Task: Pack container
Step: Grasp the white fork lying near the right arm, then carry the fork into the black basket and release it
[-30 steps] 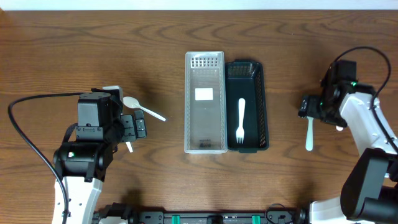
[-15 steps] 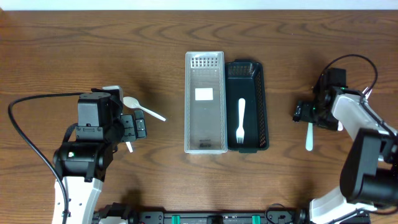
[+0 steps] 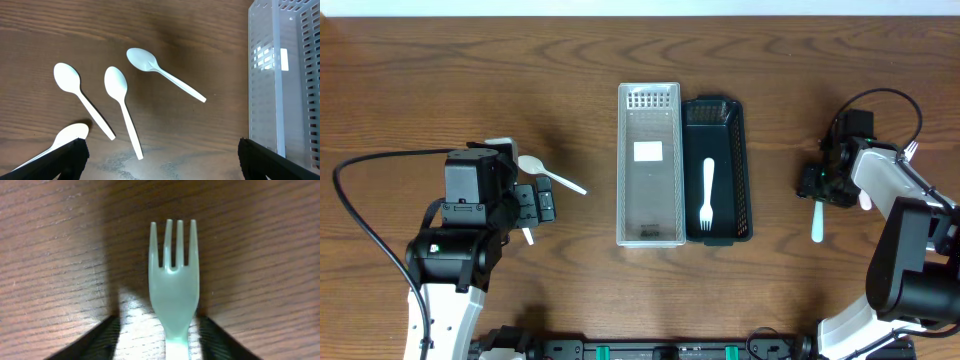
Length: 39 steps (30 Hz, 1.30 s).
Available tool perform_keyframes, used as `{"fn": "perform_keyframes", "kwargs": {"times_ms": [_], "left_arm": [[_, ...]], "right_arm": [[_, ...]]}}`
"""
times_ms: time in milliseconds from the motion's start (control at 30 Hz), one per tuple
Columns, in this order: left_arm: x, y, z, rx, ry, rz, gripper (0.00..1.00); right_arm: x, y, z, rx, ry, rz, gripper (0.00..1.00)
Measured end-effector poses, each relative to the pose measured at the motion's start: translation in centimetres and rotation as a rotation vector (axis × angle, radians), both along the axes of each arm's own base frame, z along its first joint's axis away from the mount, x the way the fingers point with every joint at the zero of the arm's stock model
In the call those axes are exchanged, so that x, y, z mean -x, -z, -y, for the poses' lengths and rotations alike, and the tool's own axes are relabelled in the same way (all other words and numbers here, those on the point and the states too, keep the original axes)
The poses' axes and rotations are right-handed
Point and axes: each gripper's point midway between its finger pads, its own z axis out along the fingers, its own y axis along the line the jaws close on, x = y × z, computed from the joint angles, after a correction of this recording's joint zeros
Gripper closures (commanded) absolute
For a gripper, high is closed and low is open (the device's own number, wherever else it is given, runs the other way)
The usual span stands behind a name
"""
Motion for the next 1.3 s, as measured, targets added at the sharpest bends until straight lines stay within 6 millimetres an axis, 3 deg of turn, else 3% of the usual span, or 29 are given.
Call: {"fn": "perform_keyframes", "kwargs": {"times_ms": [167,500,567,767,900,1000,1167,1233,1300], "left_arm": [[0.0,0.0,0.0,0.000,0.000,0.000,0.02],[0.0,0.0,0.0,0.000,0.000,0.000,0.02],[0.0,0.0,0.0,0.000,0.000,0.000,0.02],[0.0,0.0,0.0,0.000,0.000,0.000,0.02],[0.0,0.0,0.0,0.000,0.000,0.000,0.02],[0.0,0.0,0.0,0.000,0.000,0.000,0.02],[0.0,0.0,0.0,0.000,0.000,0.000,0.02],[0.0,0.0,0.0,0.000,0.000,0.000,0.02],[0.0,0.0,0.0,0.000,0.000,0.000,0.02]], "right_arm": [[0.1,0.0,0.0,0.000,-0.003,-0.004,0.74],[0.1,0.0,0.1,0.003,0.001,-0.004,0.91],[0.0,0.0,0.1,0.003,0.005,-0.002,0.99],[0.1,-0.2,-0.2,-0.015,0.029,-0.012,0.99],[0.6,-1.1,-1.7,-0.070,0.022,-0.065,0.99],[-1.3,-4.2,-3.7,-0.093,-0.027,-0.025,0.99],[-5.7,-14.0,-9.8,-0.106,-0.197,0.233,0.98],[-6.2,-17.4,-13.0,-0.127,-0.271,0.327,0.99],[-5.9,-19.1,-15.9,-0.155,-0.329,0.368,0.98]]}}
